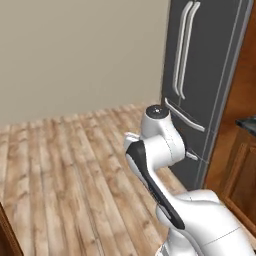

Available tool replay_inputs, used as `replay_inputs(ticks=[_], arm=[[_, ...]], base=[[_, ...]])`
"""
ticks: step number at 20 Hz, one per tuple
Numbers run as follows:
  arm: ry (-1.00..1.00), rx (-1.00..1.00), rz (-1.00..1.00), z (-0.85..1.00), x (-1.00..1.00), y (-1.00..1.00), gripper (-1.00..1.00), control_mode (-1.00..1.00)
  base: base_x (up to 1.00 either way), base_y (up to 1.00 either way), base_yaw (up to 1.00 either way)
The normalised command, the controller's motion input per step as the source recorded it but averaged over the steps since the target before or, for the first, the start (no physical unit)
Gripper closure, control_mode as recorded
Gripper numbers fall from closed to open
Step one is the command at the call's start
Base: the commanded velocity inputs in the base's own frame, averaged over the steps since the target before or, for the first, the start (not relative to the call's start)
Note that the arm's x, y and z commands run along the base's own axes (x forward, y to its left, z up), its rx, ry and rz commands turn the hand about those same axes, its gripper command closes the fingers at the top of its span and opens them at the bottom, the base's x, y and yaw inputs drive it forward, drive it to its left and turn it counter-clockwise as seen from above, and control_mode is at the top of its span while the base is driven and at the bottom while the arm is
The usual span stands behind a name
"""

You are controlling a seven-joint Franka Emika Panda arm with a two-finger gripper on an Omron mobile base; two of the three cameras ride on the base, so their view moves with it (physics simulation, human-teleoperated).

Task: Turn on the sink faucet. Then move the broccoli from the counter to the sink. Turn off the sink. Move the vegetable from the sink to the pot next to the stove. Finally move the pot to the rear left burner.

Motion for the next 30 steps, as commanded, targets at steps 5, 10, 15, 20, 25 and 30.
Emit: replay_inputs(ticks=[5, 10, 15, 20, 25, 30], arm=[[0.00, 0.00, 0.00, 0.00, 0.00, 0.00, 1.00, 1.00], [0.00, 0.00, 0.00, 0.00, 0.00, 0.00, 1.00, 1.00], [0.00, 0.00, 0.00, 0.00, 0.00, 0.00, 1.00, 1.00], [0.00, 0.00, 0.00, 0.00, 0.00, 0.00, 1.00, 1.00], [0.00, 0.00, 0.00, 0.00, 0.00, 0.00, 1.00, 1.00], [0.00, 0.00, 0.00, 0.00, 0.00, 0.00, 1.00, 1.00]], base=[[-0.52, -0.35, -0.44], [-0.43, -0.38, -0.44], [-0.40, -0.40, -0.43], [-0.38, -0.48, -0.41], [-0.29, -0.58, -0.37], [-0.24, -0.63, -0.35]])
